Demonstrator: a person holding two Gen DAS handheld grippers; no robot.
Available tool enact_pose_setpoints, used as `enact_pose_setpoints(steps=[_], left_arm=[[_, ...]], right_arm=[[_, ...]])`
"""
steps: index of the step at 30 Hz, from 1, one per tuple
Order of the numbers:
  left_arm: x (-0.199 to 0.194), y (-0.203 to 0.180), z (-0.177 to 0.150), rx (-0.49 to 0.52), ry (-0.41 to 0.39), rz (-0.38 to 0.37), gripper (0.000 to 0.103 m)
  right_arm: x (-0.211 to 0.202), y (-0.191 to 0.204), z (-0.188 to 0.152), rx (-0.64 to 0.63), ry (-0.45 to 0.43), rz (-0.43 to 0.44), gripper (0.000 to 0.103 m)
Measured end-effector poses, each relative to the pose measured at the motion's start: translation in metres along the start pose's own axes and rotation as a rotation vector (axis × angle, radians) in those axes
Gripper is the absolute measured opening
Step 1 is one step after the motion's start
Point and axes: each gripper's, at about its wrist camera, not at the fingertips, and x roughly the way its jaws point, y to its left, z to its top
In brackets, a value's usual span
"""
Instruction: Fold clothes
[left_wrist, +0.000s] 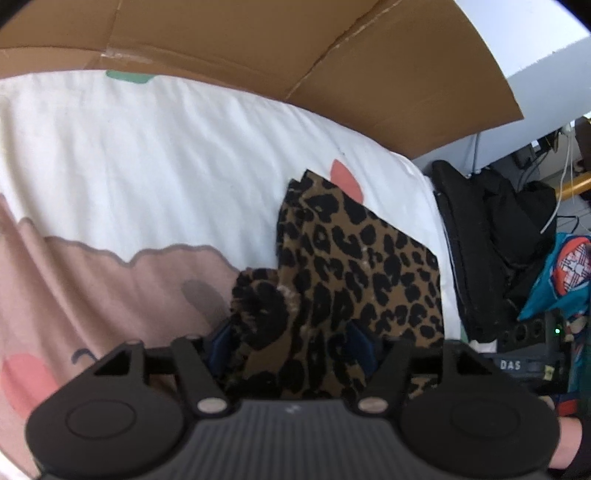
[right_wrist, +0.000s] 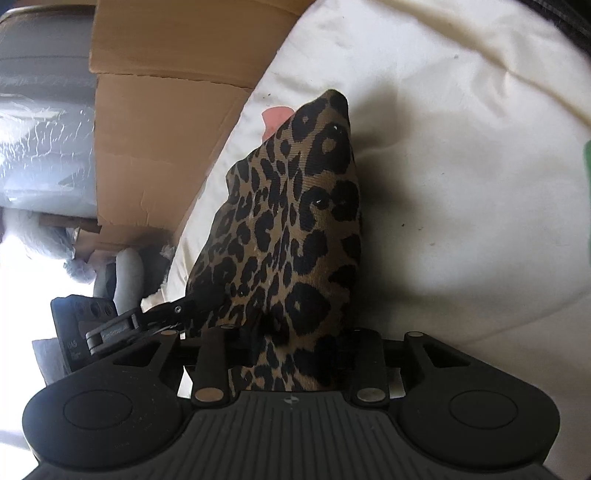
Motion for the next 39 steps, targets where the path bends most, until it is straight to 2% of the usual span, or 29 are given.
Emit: enact_pose_setpoints(steps=[1,2,4,6,8,14,18,26,32,39], left_arm=[[-0.001,0.000,0.000,0.001,0.001,0.004,0.051],[-0.002,-0.001,0.001,0.002,0.002,0.007,0.045],[-0.005,-0.002,0.001,-0.006,0.001,0.006,0.035],[-0.009,-0.005,0.001,-0.019,-0.003,-0.001,0.031],[-0.012,-0.014,-0.001,0.002,-0.002,0.027,0.028],[-0.022,-0.035,-0.005,0.017,-0.007,0.100,0.026],[-0.043,-0.050,-0.007,0.022,-0.039,0.134,0.025],[-0.103,-0.085,-0.003,0.009,-0.146,0.181,0.025],[-0.153,-0.122,0.012,0.005,-0.221,0.193,0.024],[-0.217,-0.181,0.033,0.037,-0.305,0.238,0.024]], right_arm=[[0.002,0.000,0.000,0.004,0.001,-0.003,0.029],[0.003,0.001,0.000,0.004,0.002,-0.013,0.020],[0.003,0.003,0.000,0.004,0.000,-0.031,0.015],[0.002,0.006,0.000,0.011,-0.004,-0.046,0.009],[0.000,0.012,0.000,0.007,-0.009,-0.063,0.007],[-0.007,0.040,0.000,-0.061,-0.008,-0.107,0.005],[-0.016,0.063,0.001,-0.111,-0.010,-0.118,0.005],[-0.050,0.130,0.003,-0.250,-0.039,-0.096,0.005],[-0.083,0.188,0.012,-0.340,-0.087,-0.086,0.005],[-0.134,0.257,0.029,-0.394,-0.125,-0.058,0.005]])
